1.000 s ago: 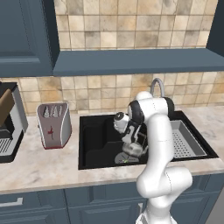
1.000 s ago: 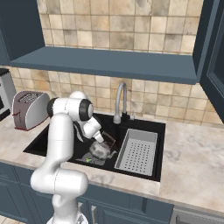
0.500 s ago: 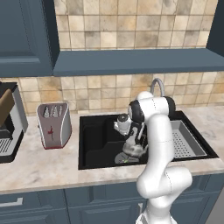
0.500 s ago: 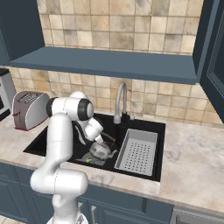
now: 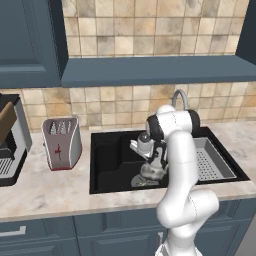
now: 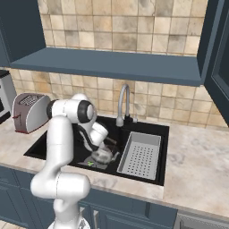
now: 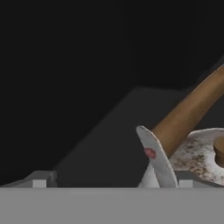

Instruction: Open the cabinet, pick the kettle from the cabinet, and place it in the sink.

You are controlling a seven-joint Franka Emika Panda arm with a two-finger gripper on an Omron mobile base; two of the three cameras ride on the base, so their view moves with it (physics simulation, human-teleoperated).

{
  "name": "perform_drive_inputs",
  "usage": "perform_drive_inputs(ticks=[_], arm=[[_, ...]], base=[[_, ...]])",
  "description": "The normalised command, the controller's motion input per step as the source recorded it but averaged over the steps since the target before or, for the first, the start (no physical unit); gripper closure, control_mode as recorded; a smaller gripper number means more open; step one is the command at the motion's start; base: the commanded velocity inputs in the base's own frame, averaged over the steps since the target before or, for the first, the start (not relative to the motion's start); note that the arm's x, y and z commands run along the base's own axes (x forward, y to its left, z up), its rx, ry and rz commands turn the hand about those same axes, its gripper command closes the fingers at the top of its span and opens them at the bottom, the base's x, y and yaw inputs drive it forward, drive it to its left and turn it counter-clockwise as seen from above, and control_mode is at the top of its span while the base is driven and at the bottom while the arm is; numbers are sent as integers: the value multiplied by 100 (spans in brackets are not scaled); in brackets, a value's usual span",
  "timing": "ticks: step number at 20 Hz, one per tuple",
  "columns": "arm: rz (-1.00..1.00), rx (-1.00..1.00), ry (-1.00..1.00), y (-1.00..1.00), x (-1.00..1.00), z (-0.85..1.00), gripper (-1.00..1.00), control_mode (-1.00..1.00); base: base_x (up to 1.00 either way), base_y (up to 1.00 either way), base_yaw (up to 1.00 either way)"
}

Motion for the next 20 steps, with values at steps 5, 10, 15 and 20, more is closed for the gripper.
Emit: perform_drive_inputs(ticks=[5,10,15,20], arm=[[0,12,-1,42,-48,-46,-100,-100],[0,13,0,39,-45,-44,-100,-100],[-3,14,0,43,-38,-38,-100,-100],[-16,7,0,39,-26,-26,-100,-100]], base=[[0,0,0],[0,0,0],[0,0,0],[0,0,0]])
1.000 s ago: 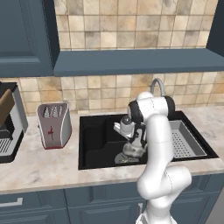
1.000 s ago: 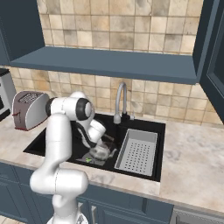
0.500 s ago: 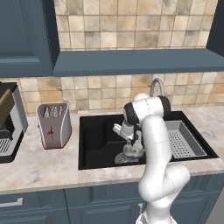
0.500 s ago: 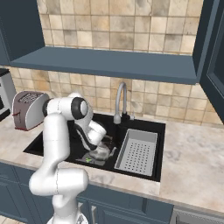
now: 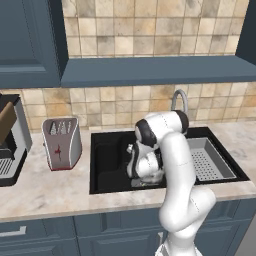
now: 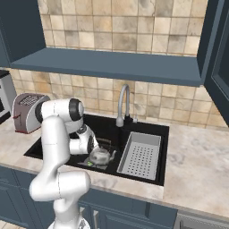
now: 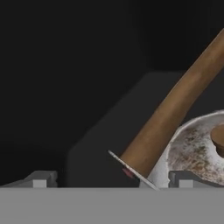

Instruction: Open the cabinet, pick the kettle from the cabinet, and place it in the sink.

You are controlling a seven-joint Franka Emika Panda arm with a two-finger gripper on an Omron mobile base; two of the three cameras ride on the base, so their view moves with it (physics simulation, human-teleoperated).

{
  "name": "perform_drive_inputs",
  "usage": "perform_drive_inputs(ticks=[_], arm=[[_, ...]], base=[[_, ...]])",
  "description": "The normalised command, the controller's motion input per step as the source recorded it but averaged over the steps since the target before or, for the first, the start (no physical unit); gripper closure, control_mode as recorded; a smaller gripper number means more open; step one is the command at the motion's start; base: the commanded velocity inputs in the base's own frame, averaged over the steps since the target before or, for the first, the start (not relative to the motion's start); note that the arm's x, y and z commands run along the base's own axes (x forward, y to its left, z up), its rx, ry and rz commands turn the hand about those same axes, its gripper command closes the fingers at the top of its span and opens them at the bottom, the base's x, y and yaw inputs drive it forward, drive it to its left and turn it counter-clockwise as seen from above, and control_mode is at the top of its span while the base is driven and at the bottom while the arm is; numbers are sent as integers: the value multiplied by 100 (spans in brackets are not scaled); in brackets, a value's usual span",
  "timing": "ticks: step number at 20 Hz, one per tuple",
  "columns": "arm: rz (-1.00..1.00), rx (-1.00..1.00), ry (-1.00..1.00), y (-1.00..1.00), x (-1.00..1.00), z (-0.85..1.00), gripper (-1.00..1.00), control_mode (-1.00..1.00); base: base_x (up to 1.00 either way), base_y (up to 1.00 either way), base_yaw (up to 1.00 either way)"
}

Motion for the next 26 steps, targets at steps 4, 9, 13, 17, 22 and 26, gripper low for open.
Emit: perform_drive_inputs(ticks=[4,9,13,17,22,26], arm=[[-9,-1,5,23,-14,-7,-100,-100],[-12,-5,13,21,-10,0,-100,-100],[-14,-1,18,14,1,0,-100,-100],[-10,0,2,1,7,0,-100,-100],[-7,0,0,0,16,-3,-100,-100],[0,0,-11,-1,14,-1,-100,-100]], base=[[0,0,0],[0,0,0],[0,0,0],[0,0,0],[0,0,0],[0,0,0]])
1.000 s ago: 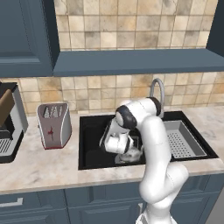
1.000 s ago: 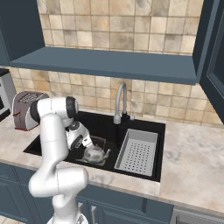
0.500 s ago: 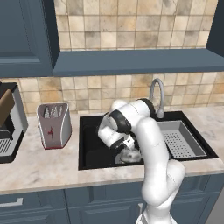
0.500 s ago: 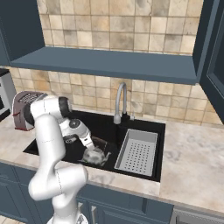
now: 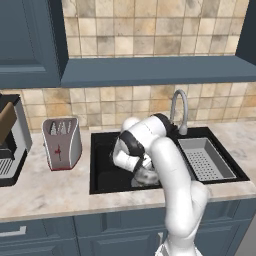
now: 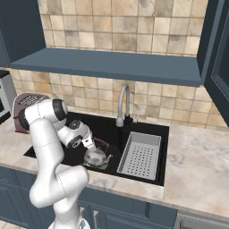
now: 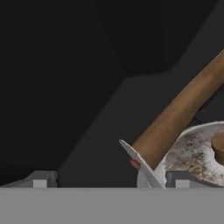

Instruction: Open the cabinet, pick the kettle from the cabinet, and place it in the sink.

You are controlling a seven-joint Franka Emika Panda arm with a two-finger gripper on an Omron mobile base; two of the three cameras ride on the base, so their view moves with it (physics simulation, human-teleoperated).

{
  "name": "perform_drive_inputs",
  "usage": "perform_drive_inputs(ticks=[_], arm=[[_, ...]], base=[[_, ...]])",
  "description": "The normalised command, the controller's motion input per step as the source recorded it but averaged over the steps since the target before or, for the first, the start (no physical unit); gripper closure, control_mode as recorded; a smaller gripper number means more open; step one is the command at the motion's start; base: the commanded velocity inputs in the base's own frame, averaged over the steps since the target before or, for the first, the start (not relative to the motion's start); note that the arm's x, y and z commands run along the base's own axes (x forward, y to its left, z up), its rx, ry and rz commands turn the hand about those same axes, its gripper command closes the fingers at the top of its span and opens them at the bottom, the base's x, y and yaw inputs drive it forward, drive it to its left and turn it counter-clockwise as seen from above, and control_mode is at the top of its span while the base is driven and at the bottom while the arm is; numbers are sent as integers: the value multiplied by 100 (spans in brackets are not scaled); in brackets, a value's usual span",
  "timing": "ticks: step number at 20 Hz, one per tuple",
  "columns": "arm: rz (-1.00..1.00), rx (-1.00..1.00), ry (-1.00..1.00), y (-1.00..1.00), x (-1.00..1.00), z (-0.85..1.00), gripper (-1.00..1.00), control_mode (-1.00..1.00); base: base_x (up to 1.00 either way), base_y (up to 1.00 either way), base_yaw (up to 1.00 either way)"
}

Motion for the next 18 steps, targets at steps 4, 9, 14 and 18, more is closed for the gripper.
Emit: perform_drive_inputs(ticks=[4,9,14,18], arm=[[0,0,-13,-5,21,2,-100,-100],[0,0,-14,-6,21,1,-100,-100],[0,0,-18,-11,11,-2,-100,-100],[-9,16,9,4,0,-21,-100,-100]], base=[[0,0,0],[0,0,0],[0,0,0],[0,0,0]])
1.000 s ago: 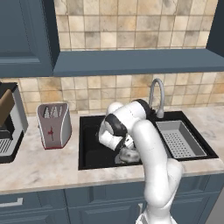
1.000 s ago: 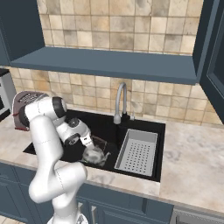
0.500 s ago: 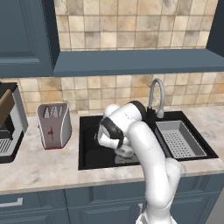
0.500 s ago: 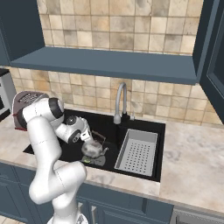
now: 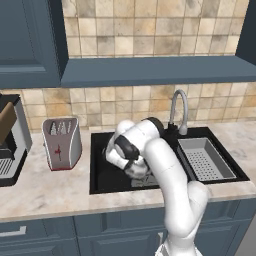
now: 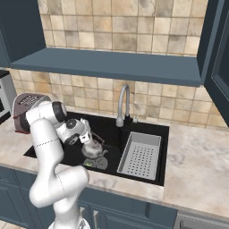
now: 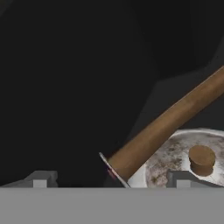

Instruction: Open the cabinet, pick the kettle from the cabinet, and place it in the sink.

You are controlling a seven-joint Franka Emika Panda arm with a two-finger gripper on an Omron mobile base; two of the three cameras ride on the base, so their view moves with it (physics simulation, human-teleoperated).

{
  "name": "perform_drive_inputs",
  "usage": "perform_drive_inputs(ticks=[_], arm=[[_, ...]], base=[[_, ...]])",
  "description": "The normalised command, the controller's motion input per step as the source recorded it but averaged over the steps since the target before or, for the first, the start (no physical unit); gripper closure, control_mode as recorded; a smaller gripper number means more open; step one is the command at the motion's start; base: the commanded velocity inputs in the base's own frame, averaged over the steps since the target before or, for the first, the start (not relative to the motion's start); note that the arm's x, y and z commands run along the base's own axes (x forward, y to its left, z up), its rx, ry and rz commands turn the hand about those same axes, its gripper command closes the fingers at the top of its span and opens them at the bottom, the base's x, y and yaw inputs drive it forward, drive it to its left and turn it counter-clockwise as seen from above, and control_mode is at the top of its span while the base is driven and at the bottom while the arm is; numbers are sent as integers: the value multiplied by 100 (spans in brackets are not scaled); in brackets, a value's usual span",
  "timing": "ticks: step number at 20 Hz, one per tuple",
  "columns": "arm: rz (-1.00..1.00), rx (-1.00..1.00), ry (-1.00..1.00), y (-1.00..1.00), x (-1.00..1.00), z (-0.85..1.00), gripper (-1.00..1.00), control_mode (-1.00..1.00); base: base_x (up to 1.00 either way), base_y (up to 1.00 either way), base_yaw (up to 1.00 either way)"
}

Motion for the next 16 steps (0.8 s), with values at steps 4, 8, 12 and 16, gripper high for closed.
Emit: perform_drive_inputs(ticks=[4,8,12,16], arm=[[-6,30,23,10,0,-37,-100,-100],[-1,29,22,9,0,-44,-100,-100],[-4,27,28,18,-5,-36,-100,-100],[-5,31,25,33,-14,-27,-100,-100]], base=[[0,0,0],[0,0,0],[0,0,0],[0,0,0]])
